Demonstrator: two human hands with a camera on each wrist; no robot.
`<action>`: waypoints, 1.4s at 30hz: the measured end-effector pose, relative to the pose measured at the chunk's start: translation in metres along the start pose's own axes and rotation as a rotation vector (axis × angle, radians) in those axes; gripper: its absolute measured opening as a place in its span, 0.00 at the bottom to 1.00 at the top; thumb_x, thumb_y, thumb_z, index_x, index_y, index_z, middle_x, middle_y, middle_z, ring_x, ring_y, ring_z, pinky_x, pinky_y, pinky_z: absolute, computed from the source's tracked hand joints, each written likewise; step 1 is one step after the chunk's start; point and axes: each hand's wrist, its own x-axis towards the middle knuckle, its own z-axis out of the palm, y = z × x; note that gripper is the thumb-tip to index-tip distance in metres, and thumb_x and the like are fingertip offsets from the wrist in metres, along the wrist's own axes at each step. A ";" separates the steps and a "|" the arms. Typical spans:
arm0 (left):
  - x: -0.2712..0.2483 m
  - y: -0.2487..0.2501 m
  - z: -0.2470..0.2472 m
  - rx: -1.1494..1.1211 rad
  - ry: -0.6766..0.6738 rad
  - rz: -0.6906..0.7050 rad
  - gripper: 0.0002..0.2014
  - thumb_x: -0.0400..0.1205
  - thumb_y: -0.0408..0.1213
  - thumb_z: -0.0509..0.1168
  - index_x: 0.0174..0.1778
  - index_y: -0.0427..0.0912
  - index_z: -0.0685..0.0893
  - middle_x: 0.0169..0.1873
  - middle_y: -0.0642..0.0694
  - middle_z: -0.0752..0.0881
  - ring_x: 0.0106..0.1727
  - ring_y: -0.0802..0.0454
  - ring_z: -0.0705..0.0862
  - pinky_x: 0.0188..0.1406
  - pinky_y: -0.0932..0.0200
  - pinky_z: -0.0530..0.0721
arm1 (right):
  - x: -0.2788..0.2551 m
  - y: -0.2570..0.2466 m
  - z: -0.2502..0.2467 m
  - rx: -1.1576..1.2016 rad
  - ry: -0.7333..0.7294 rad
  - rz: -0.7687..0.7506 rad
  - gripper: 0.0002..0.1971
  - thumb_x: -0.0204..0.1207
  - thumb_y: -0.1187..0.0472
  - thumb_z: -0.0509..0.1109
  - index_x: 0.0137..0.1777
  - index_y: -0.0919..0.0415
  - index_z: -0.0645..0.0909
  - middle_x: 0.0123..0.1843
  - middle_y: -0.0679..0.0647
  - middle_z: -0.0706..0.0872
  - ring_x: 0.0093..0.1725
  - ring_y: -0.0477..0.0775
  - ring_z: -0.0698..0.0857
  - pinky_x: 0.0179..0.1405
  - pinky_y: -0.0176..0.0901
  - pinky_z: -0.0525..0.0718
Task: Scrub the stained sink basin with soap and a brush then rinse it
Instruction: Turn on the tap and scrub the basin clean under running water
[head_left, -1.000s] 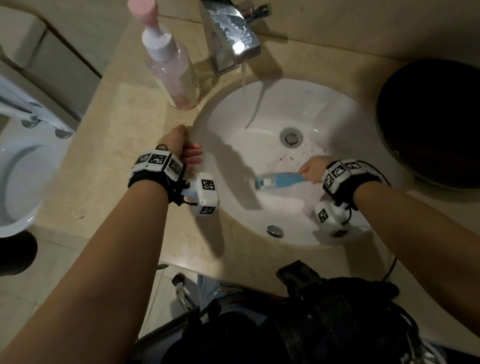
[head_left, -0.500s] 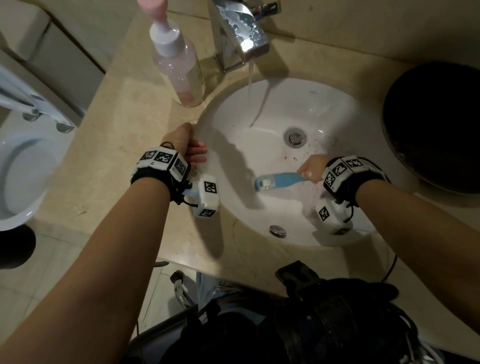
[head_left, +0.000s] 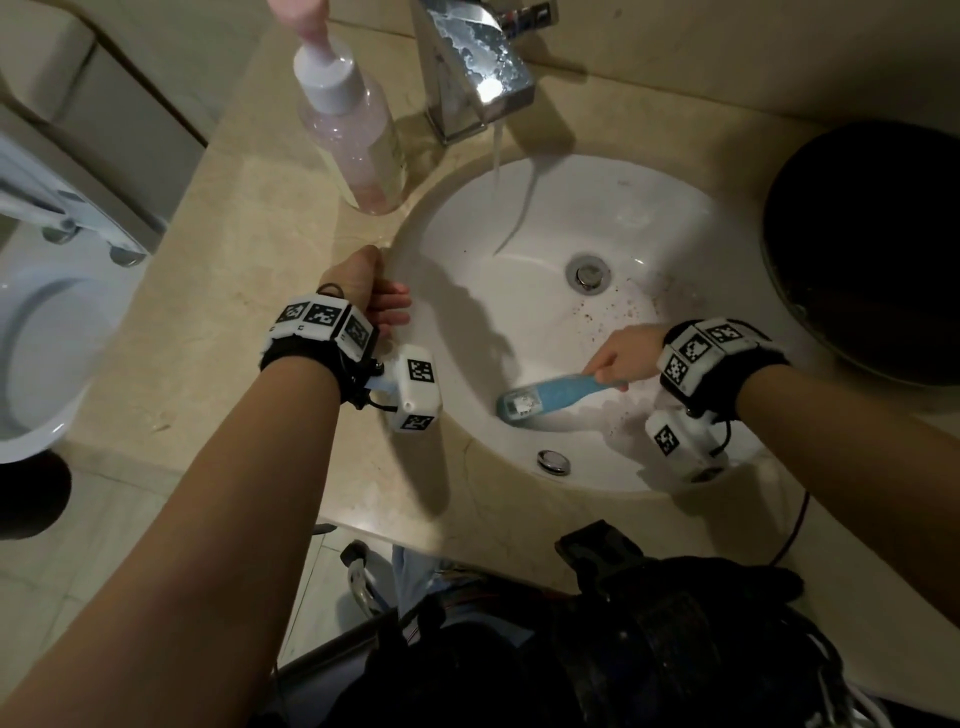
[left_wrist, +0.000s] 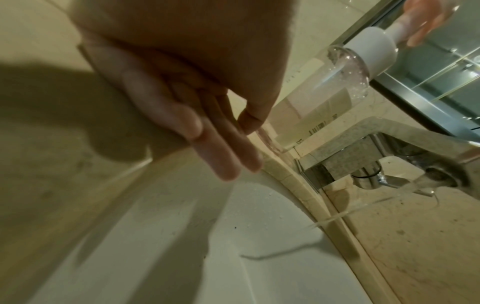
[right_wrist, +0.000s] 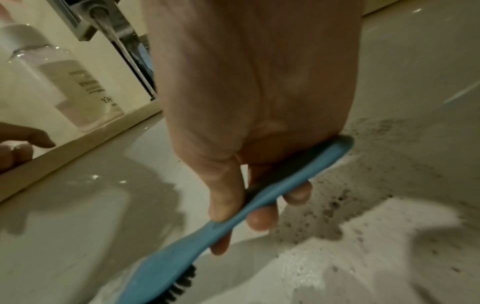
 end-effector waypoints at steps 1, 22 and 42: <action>0.000 0.000 0.000 -0.003 0.002 0.002 0.19 0.81 0.48 0.52 0.31 0.41 0.79 0.11 0.52 0.82 0.11 0.55 0.79 0.26 0.61 0.67 | 0.001 0.000 0.000 -0.018 0.004 0.010 0.17 0.83 0.61 0.59 0.69 0.54 0.81 0.39 0.49 0.87 0.40 0.47 0.79 0.48 0.38 0.77; 0.001 0.001 0.000 0.004 -0.008 0.000 0.20 0.82 0.48 0.52 0.30 0.41 0.78 0.10 0.51 0.81 0.10 0.55 0.79 0.26 0.62 0.68 | 0.019 -0.005 -0.025 -0.034 0.445 0.247 0.14 0.81 0.66 0.61 0.61 0.69 0.83 0.58 0.64 0.86 0.53 0.64 0.85 0.52 0.45 0.81; -0.002 0.004 0.000 -0.045 -0.004 -0.028 0.21 0.81 0.50 0.53 0.28 0.41 0.77 0.10 0.50 0.80 0.09 0.54 0.77 0.22 0.64 0.66 | 0.040 -0.045 -0.067 0.038 0.599 0.325 0.11 0.77 0.60 0.65 0.57 0.61 0.80 0.53 0.62 0.83 0.58 0.65 0.83 0.63 0.56 0.75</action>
